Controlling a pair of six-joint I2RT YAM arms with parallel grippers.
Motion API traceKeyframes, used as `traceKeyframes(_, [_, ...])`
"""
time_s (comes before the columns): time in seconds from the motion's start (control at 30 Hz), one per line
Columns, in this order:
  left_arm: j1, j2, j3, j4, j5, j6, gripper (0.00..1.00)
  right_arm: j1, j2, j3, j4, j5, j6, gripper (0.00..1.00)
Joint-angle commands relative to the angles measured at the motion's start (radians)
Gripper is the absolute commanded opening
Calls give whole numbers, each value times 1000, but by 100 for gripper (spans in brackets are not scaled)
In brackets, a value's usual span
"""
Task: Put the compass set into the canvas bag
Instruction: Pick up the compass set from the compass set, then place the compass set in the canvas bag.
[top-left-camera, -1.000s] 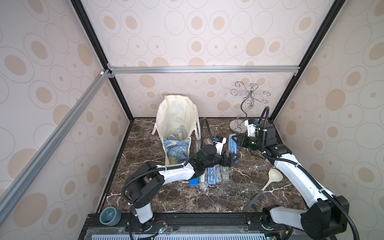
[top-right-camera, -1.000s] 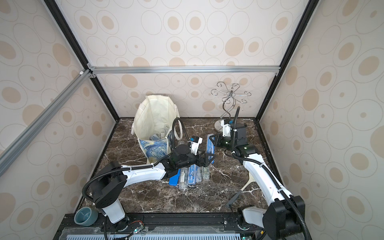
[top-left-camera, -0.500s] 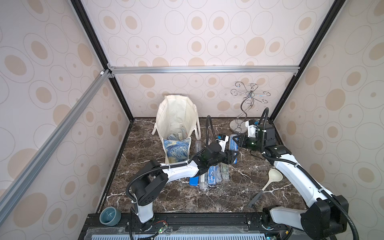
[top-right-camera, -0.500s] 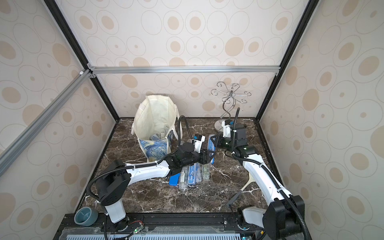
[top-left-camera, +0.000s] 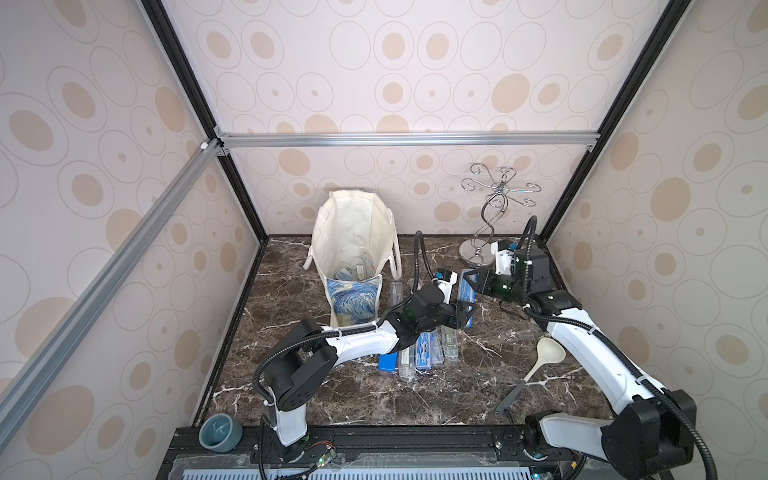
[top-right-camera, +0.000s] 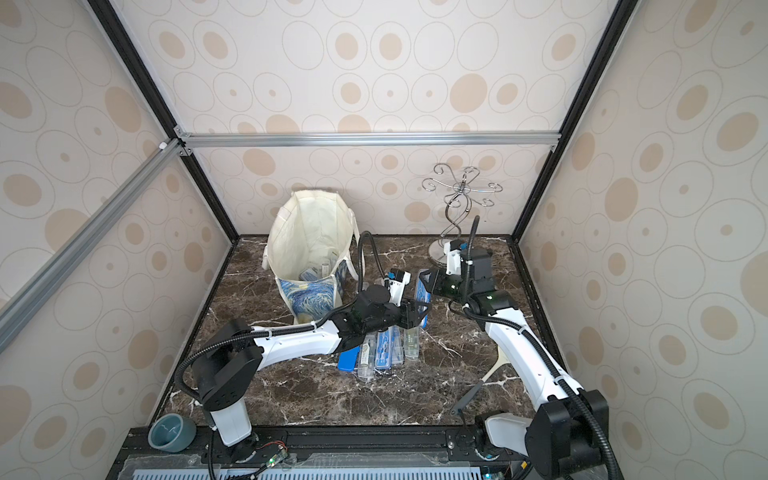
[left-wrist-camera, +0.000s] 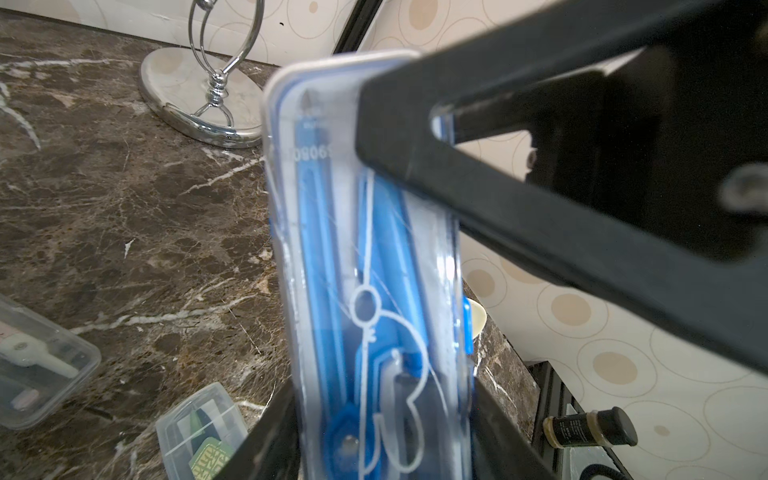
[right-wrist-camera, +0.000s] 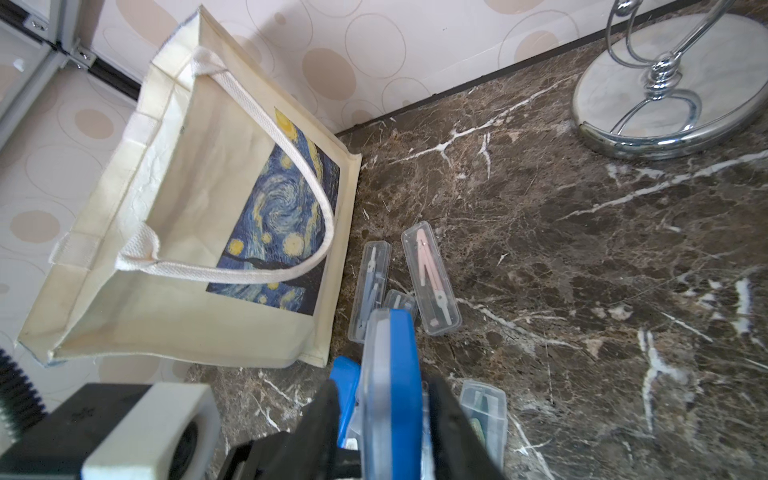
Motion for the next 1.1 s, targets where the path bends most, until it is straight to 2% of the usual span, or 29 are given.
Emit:
traceKeyframes(0.0, [-9, 9, 46, -20, -19, 35, 49, -3, -13, 13, -28, 55, -5, 79])
traceKeyframes(0.03, [-10, 6, 53, -31, -24, 42, 49, -6, -27, 14, -38, 82, -9, 94])
traceKeyframes(0.07, [-9, 7, 59, -43, -29, 51, 49, -10, -42, 13, -47, 105, -12, 100])
traceKeyframes(0.2, [-9, -8, 121, -131, -83, 111, 49, -37, -134, -2, -89, 233, -27, 100])
traceKeyframes(0.4, [20, -26, 314, -374, -203, 238, 51, -72, -293, -67, -89, 364, -11, 100])
traceKeyframes(0.5, [59, -42, 399, -452, -237, 284, 52, -72, -316, -89, -87, 365, -7, 100])
traceKeyframes(0.7, [165, -104, 531, -589, -389, 379, 53, -72, -249, -108, -103, 309, -12, 100])
traceKeyframes(1.07, [425, -251, 465, -672, -478, 422, 56, -72, -122, -155, -66, 232, -14, 100])
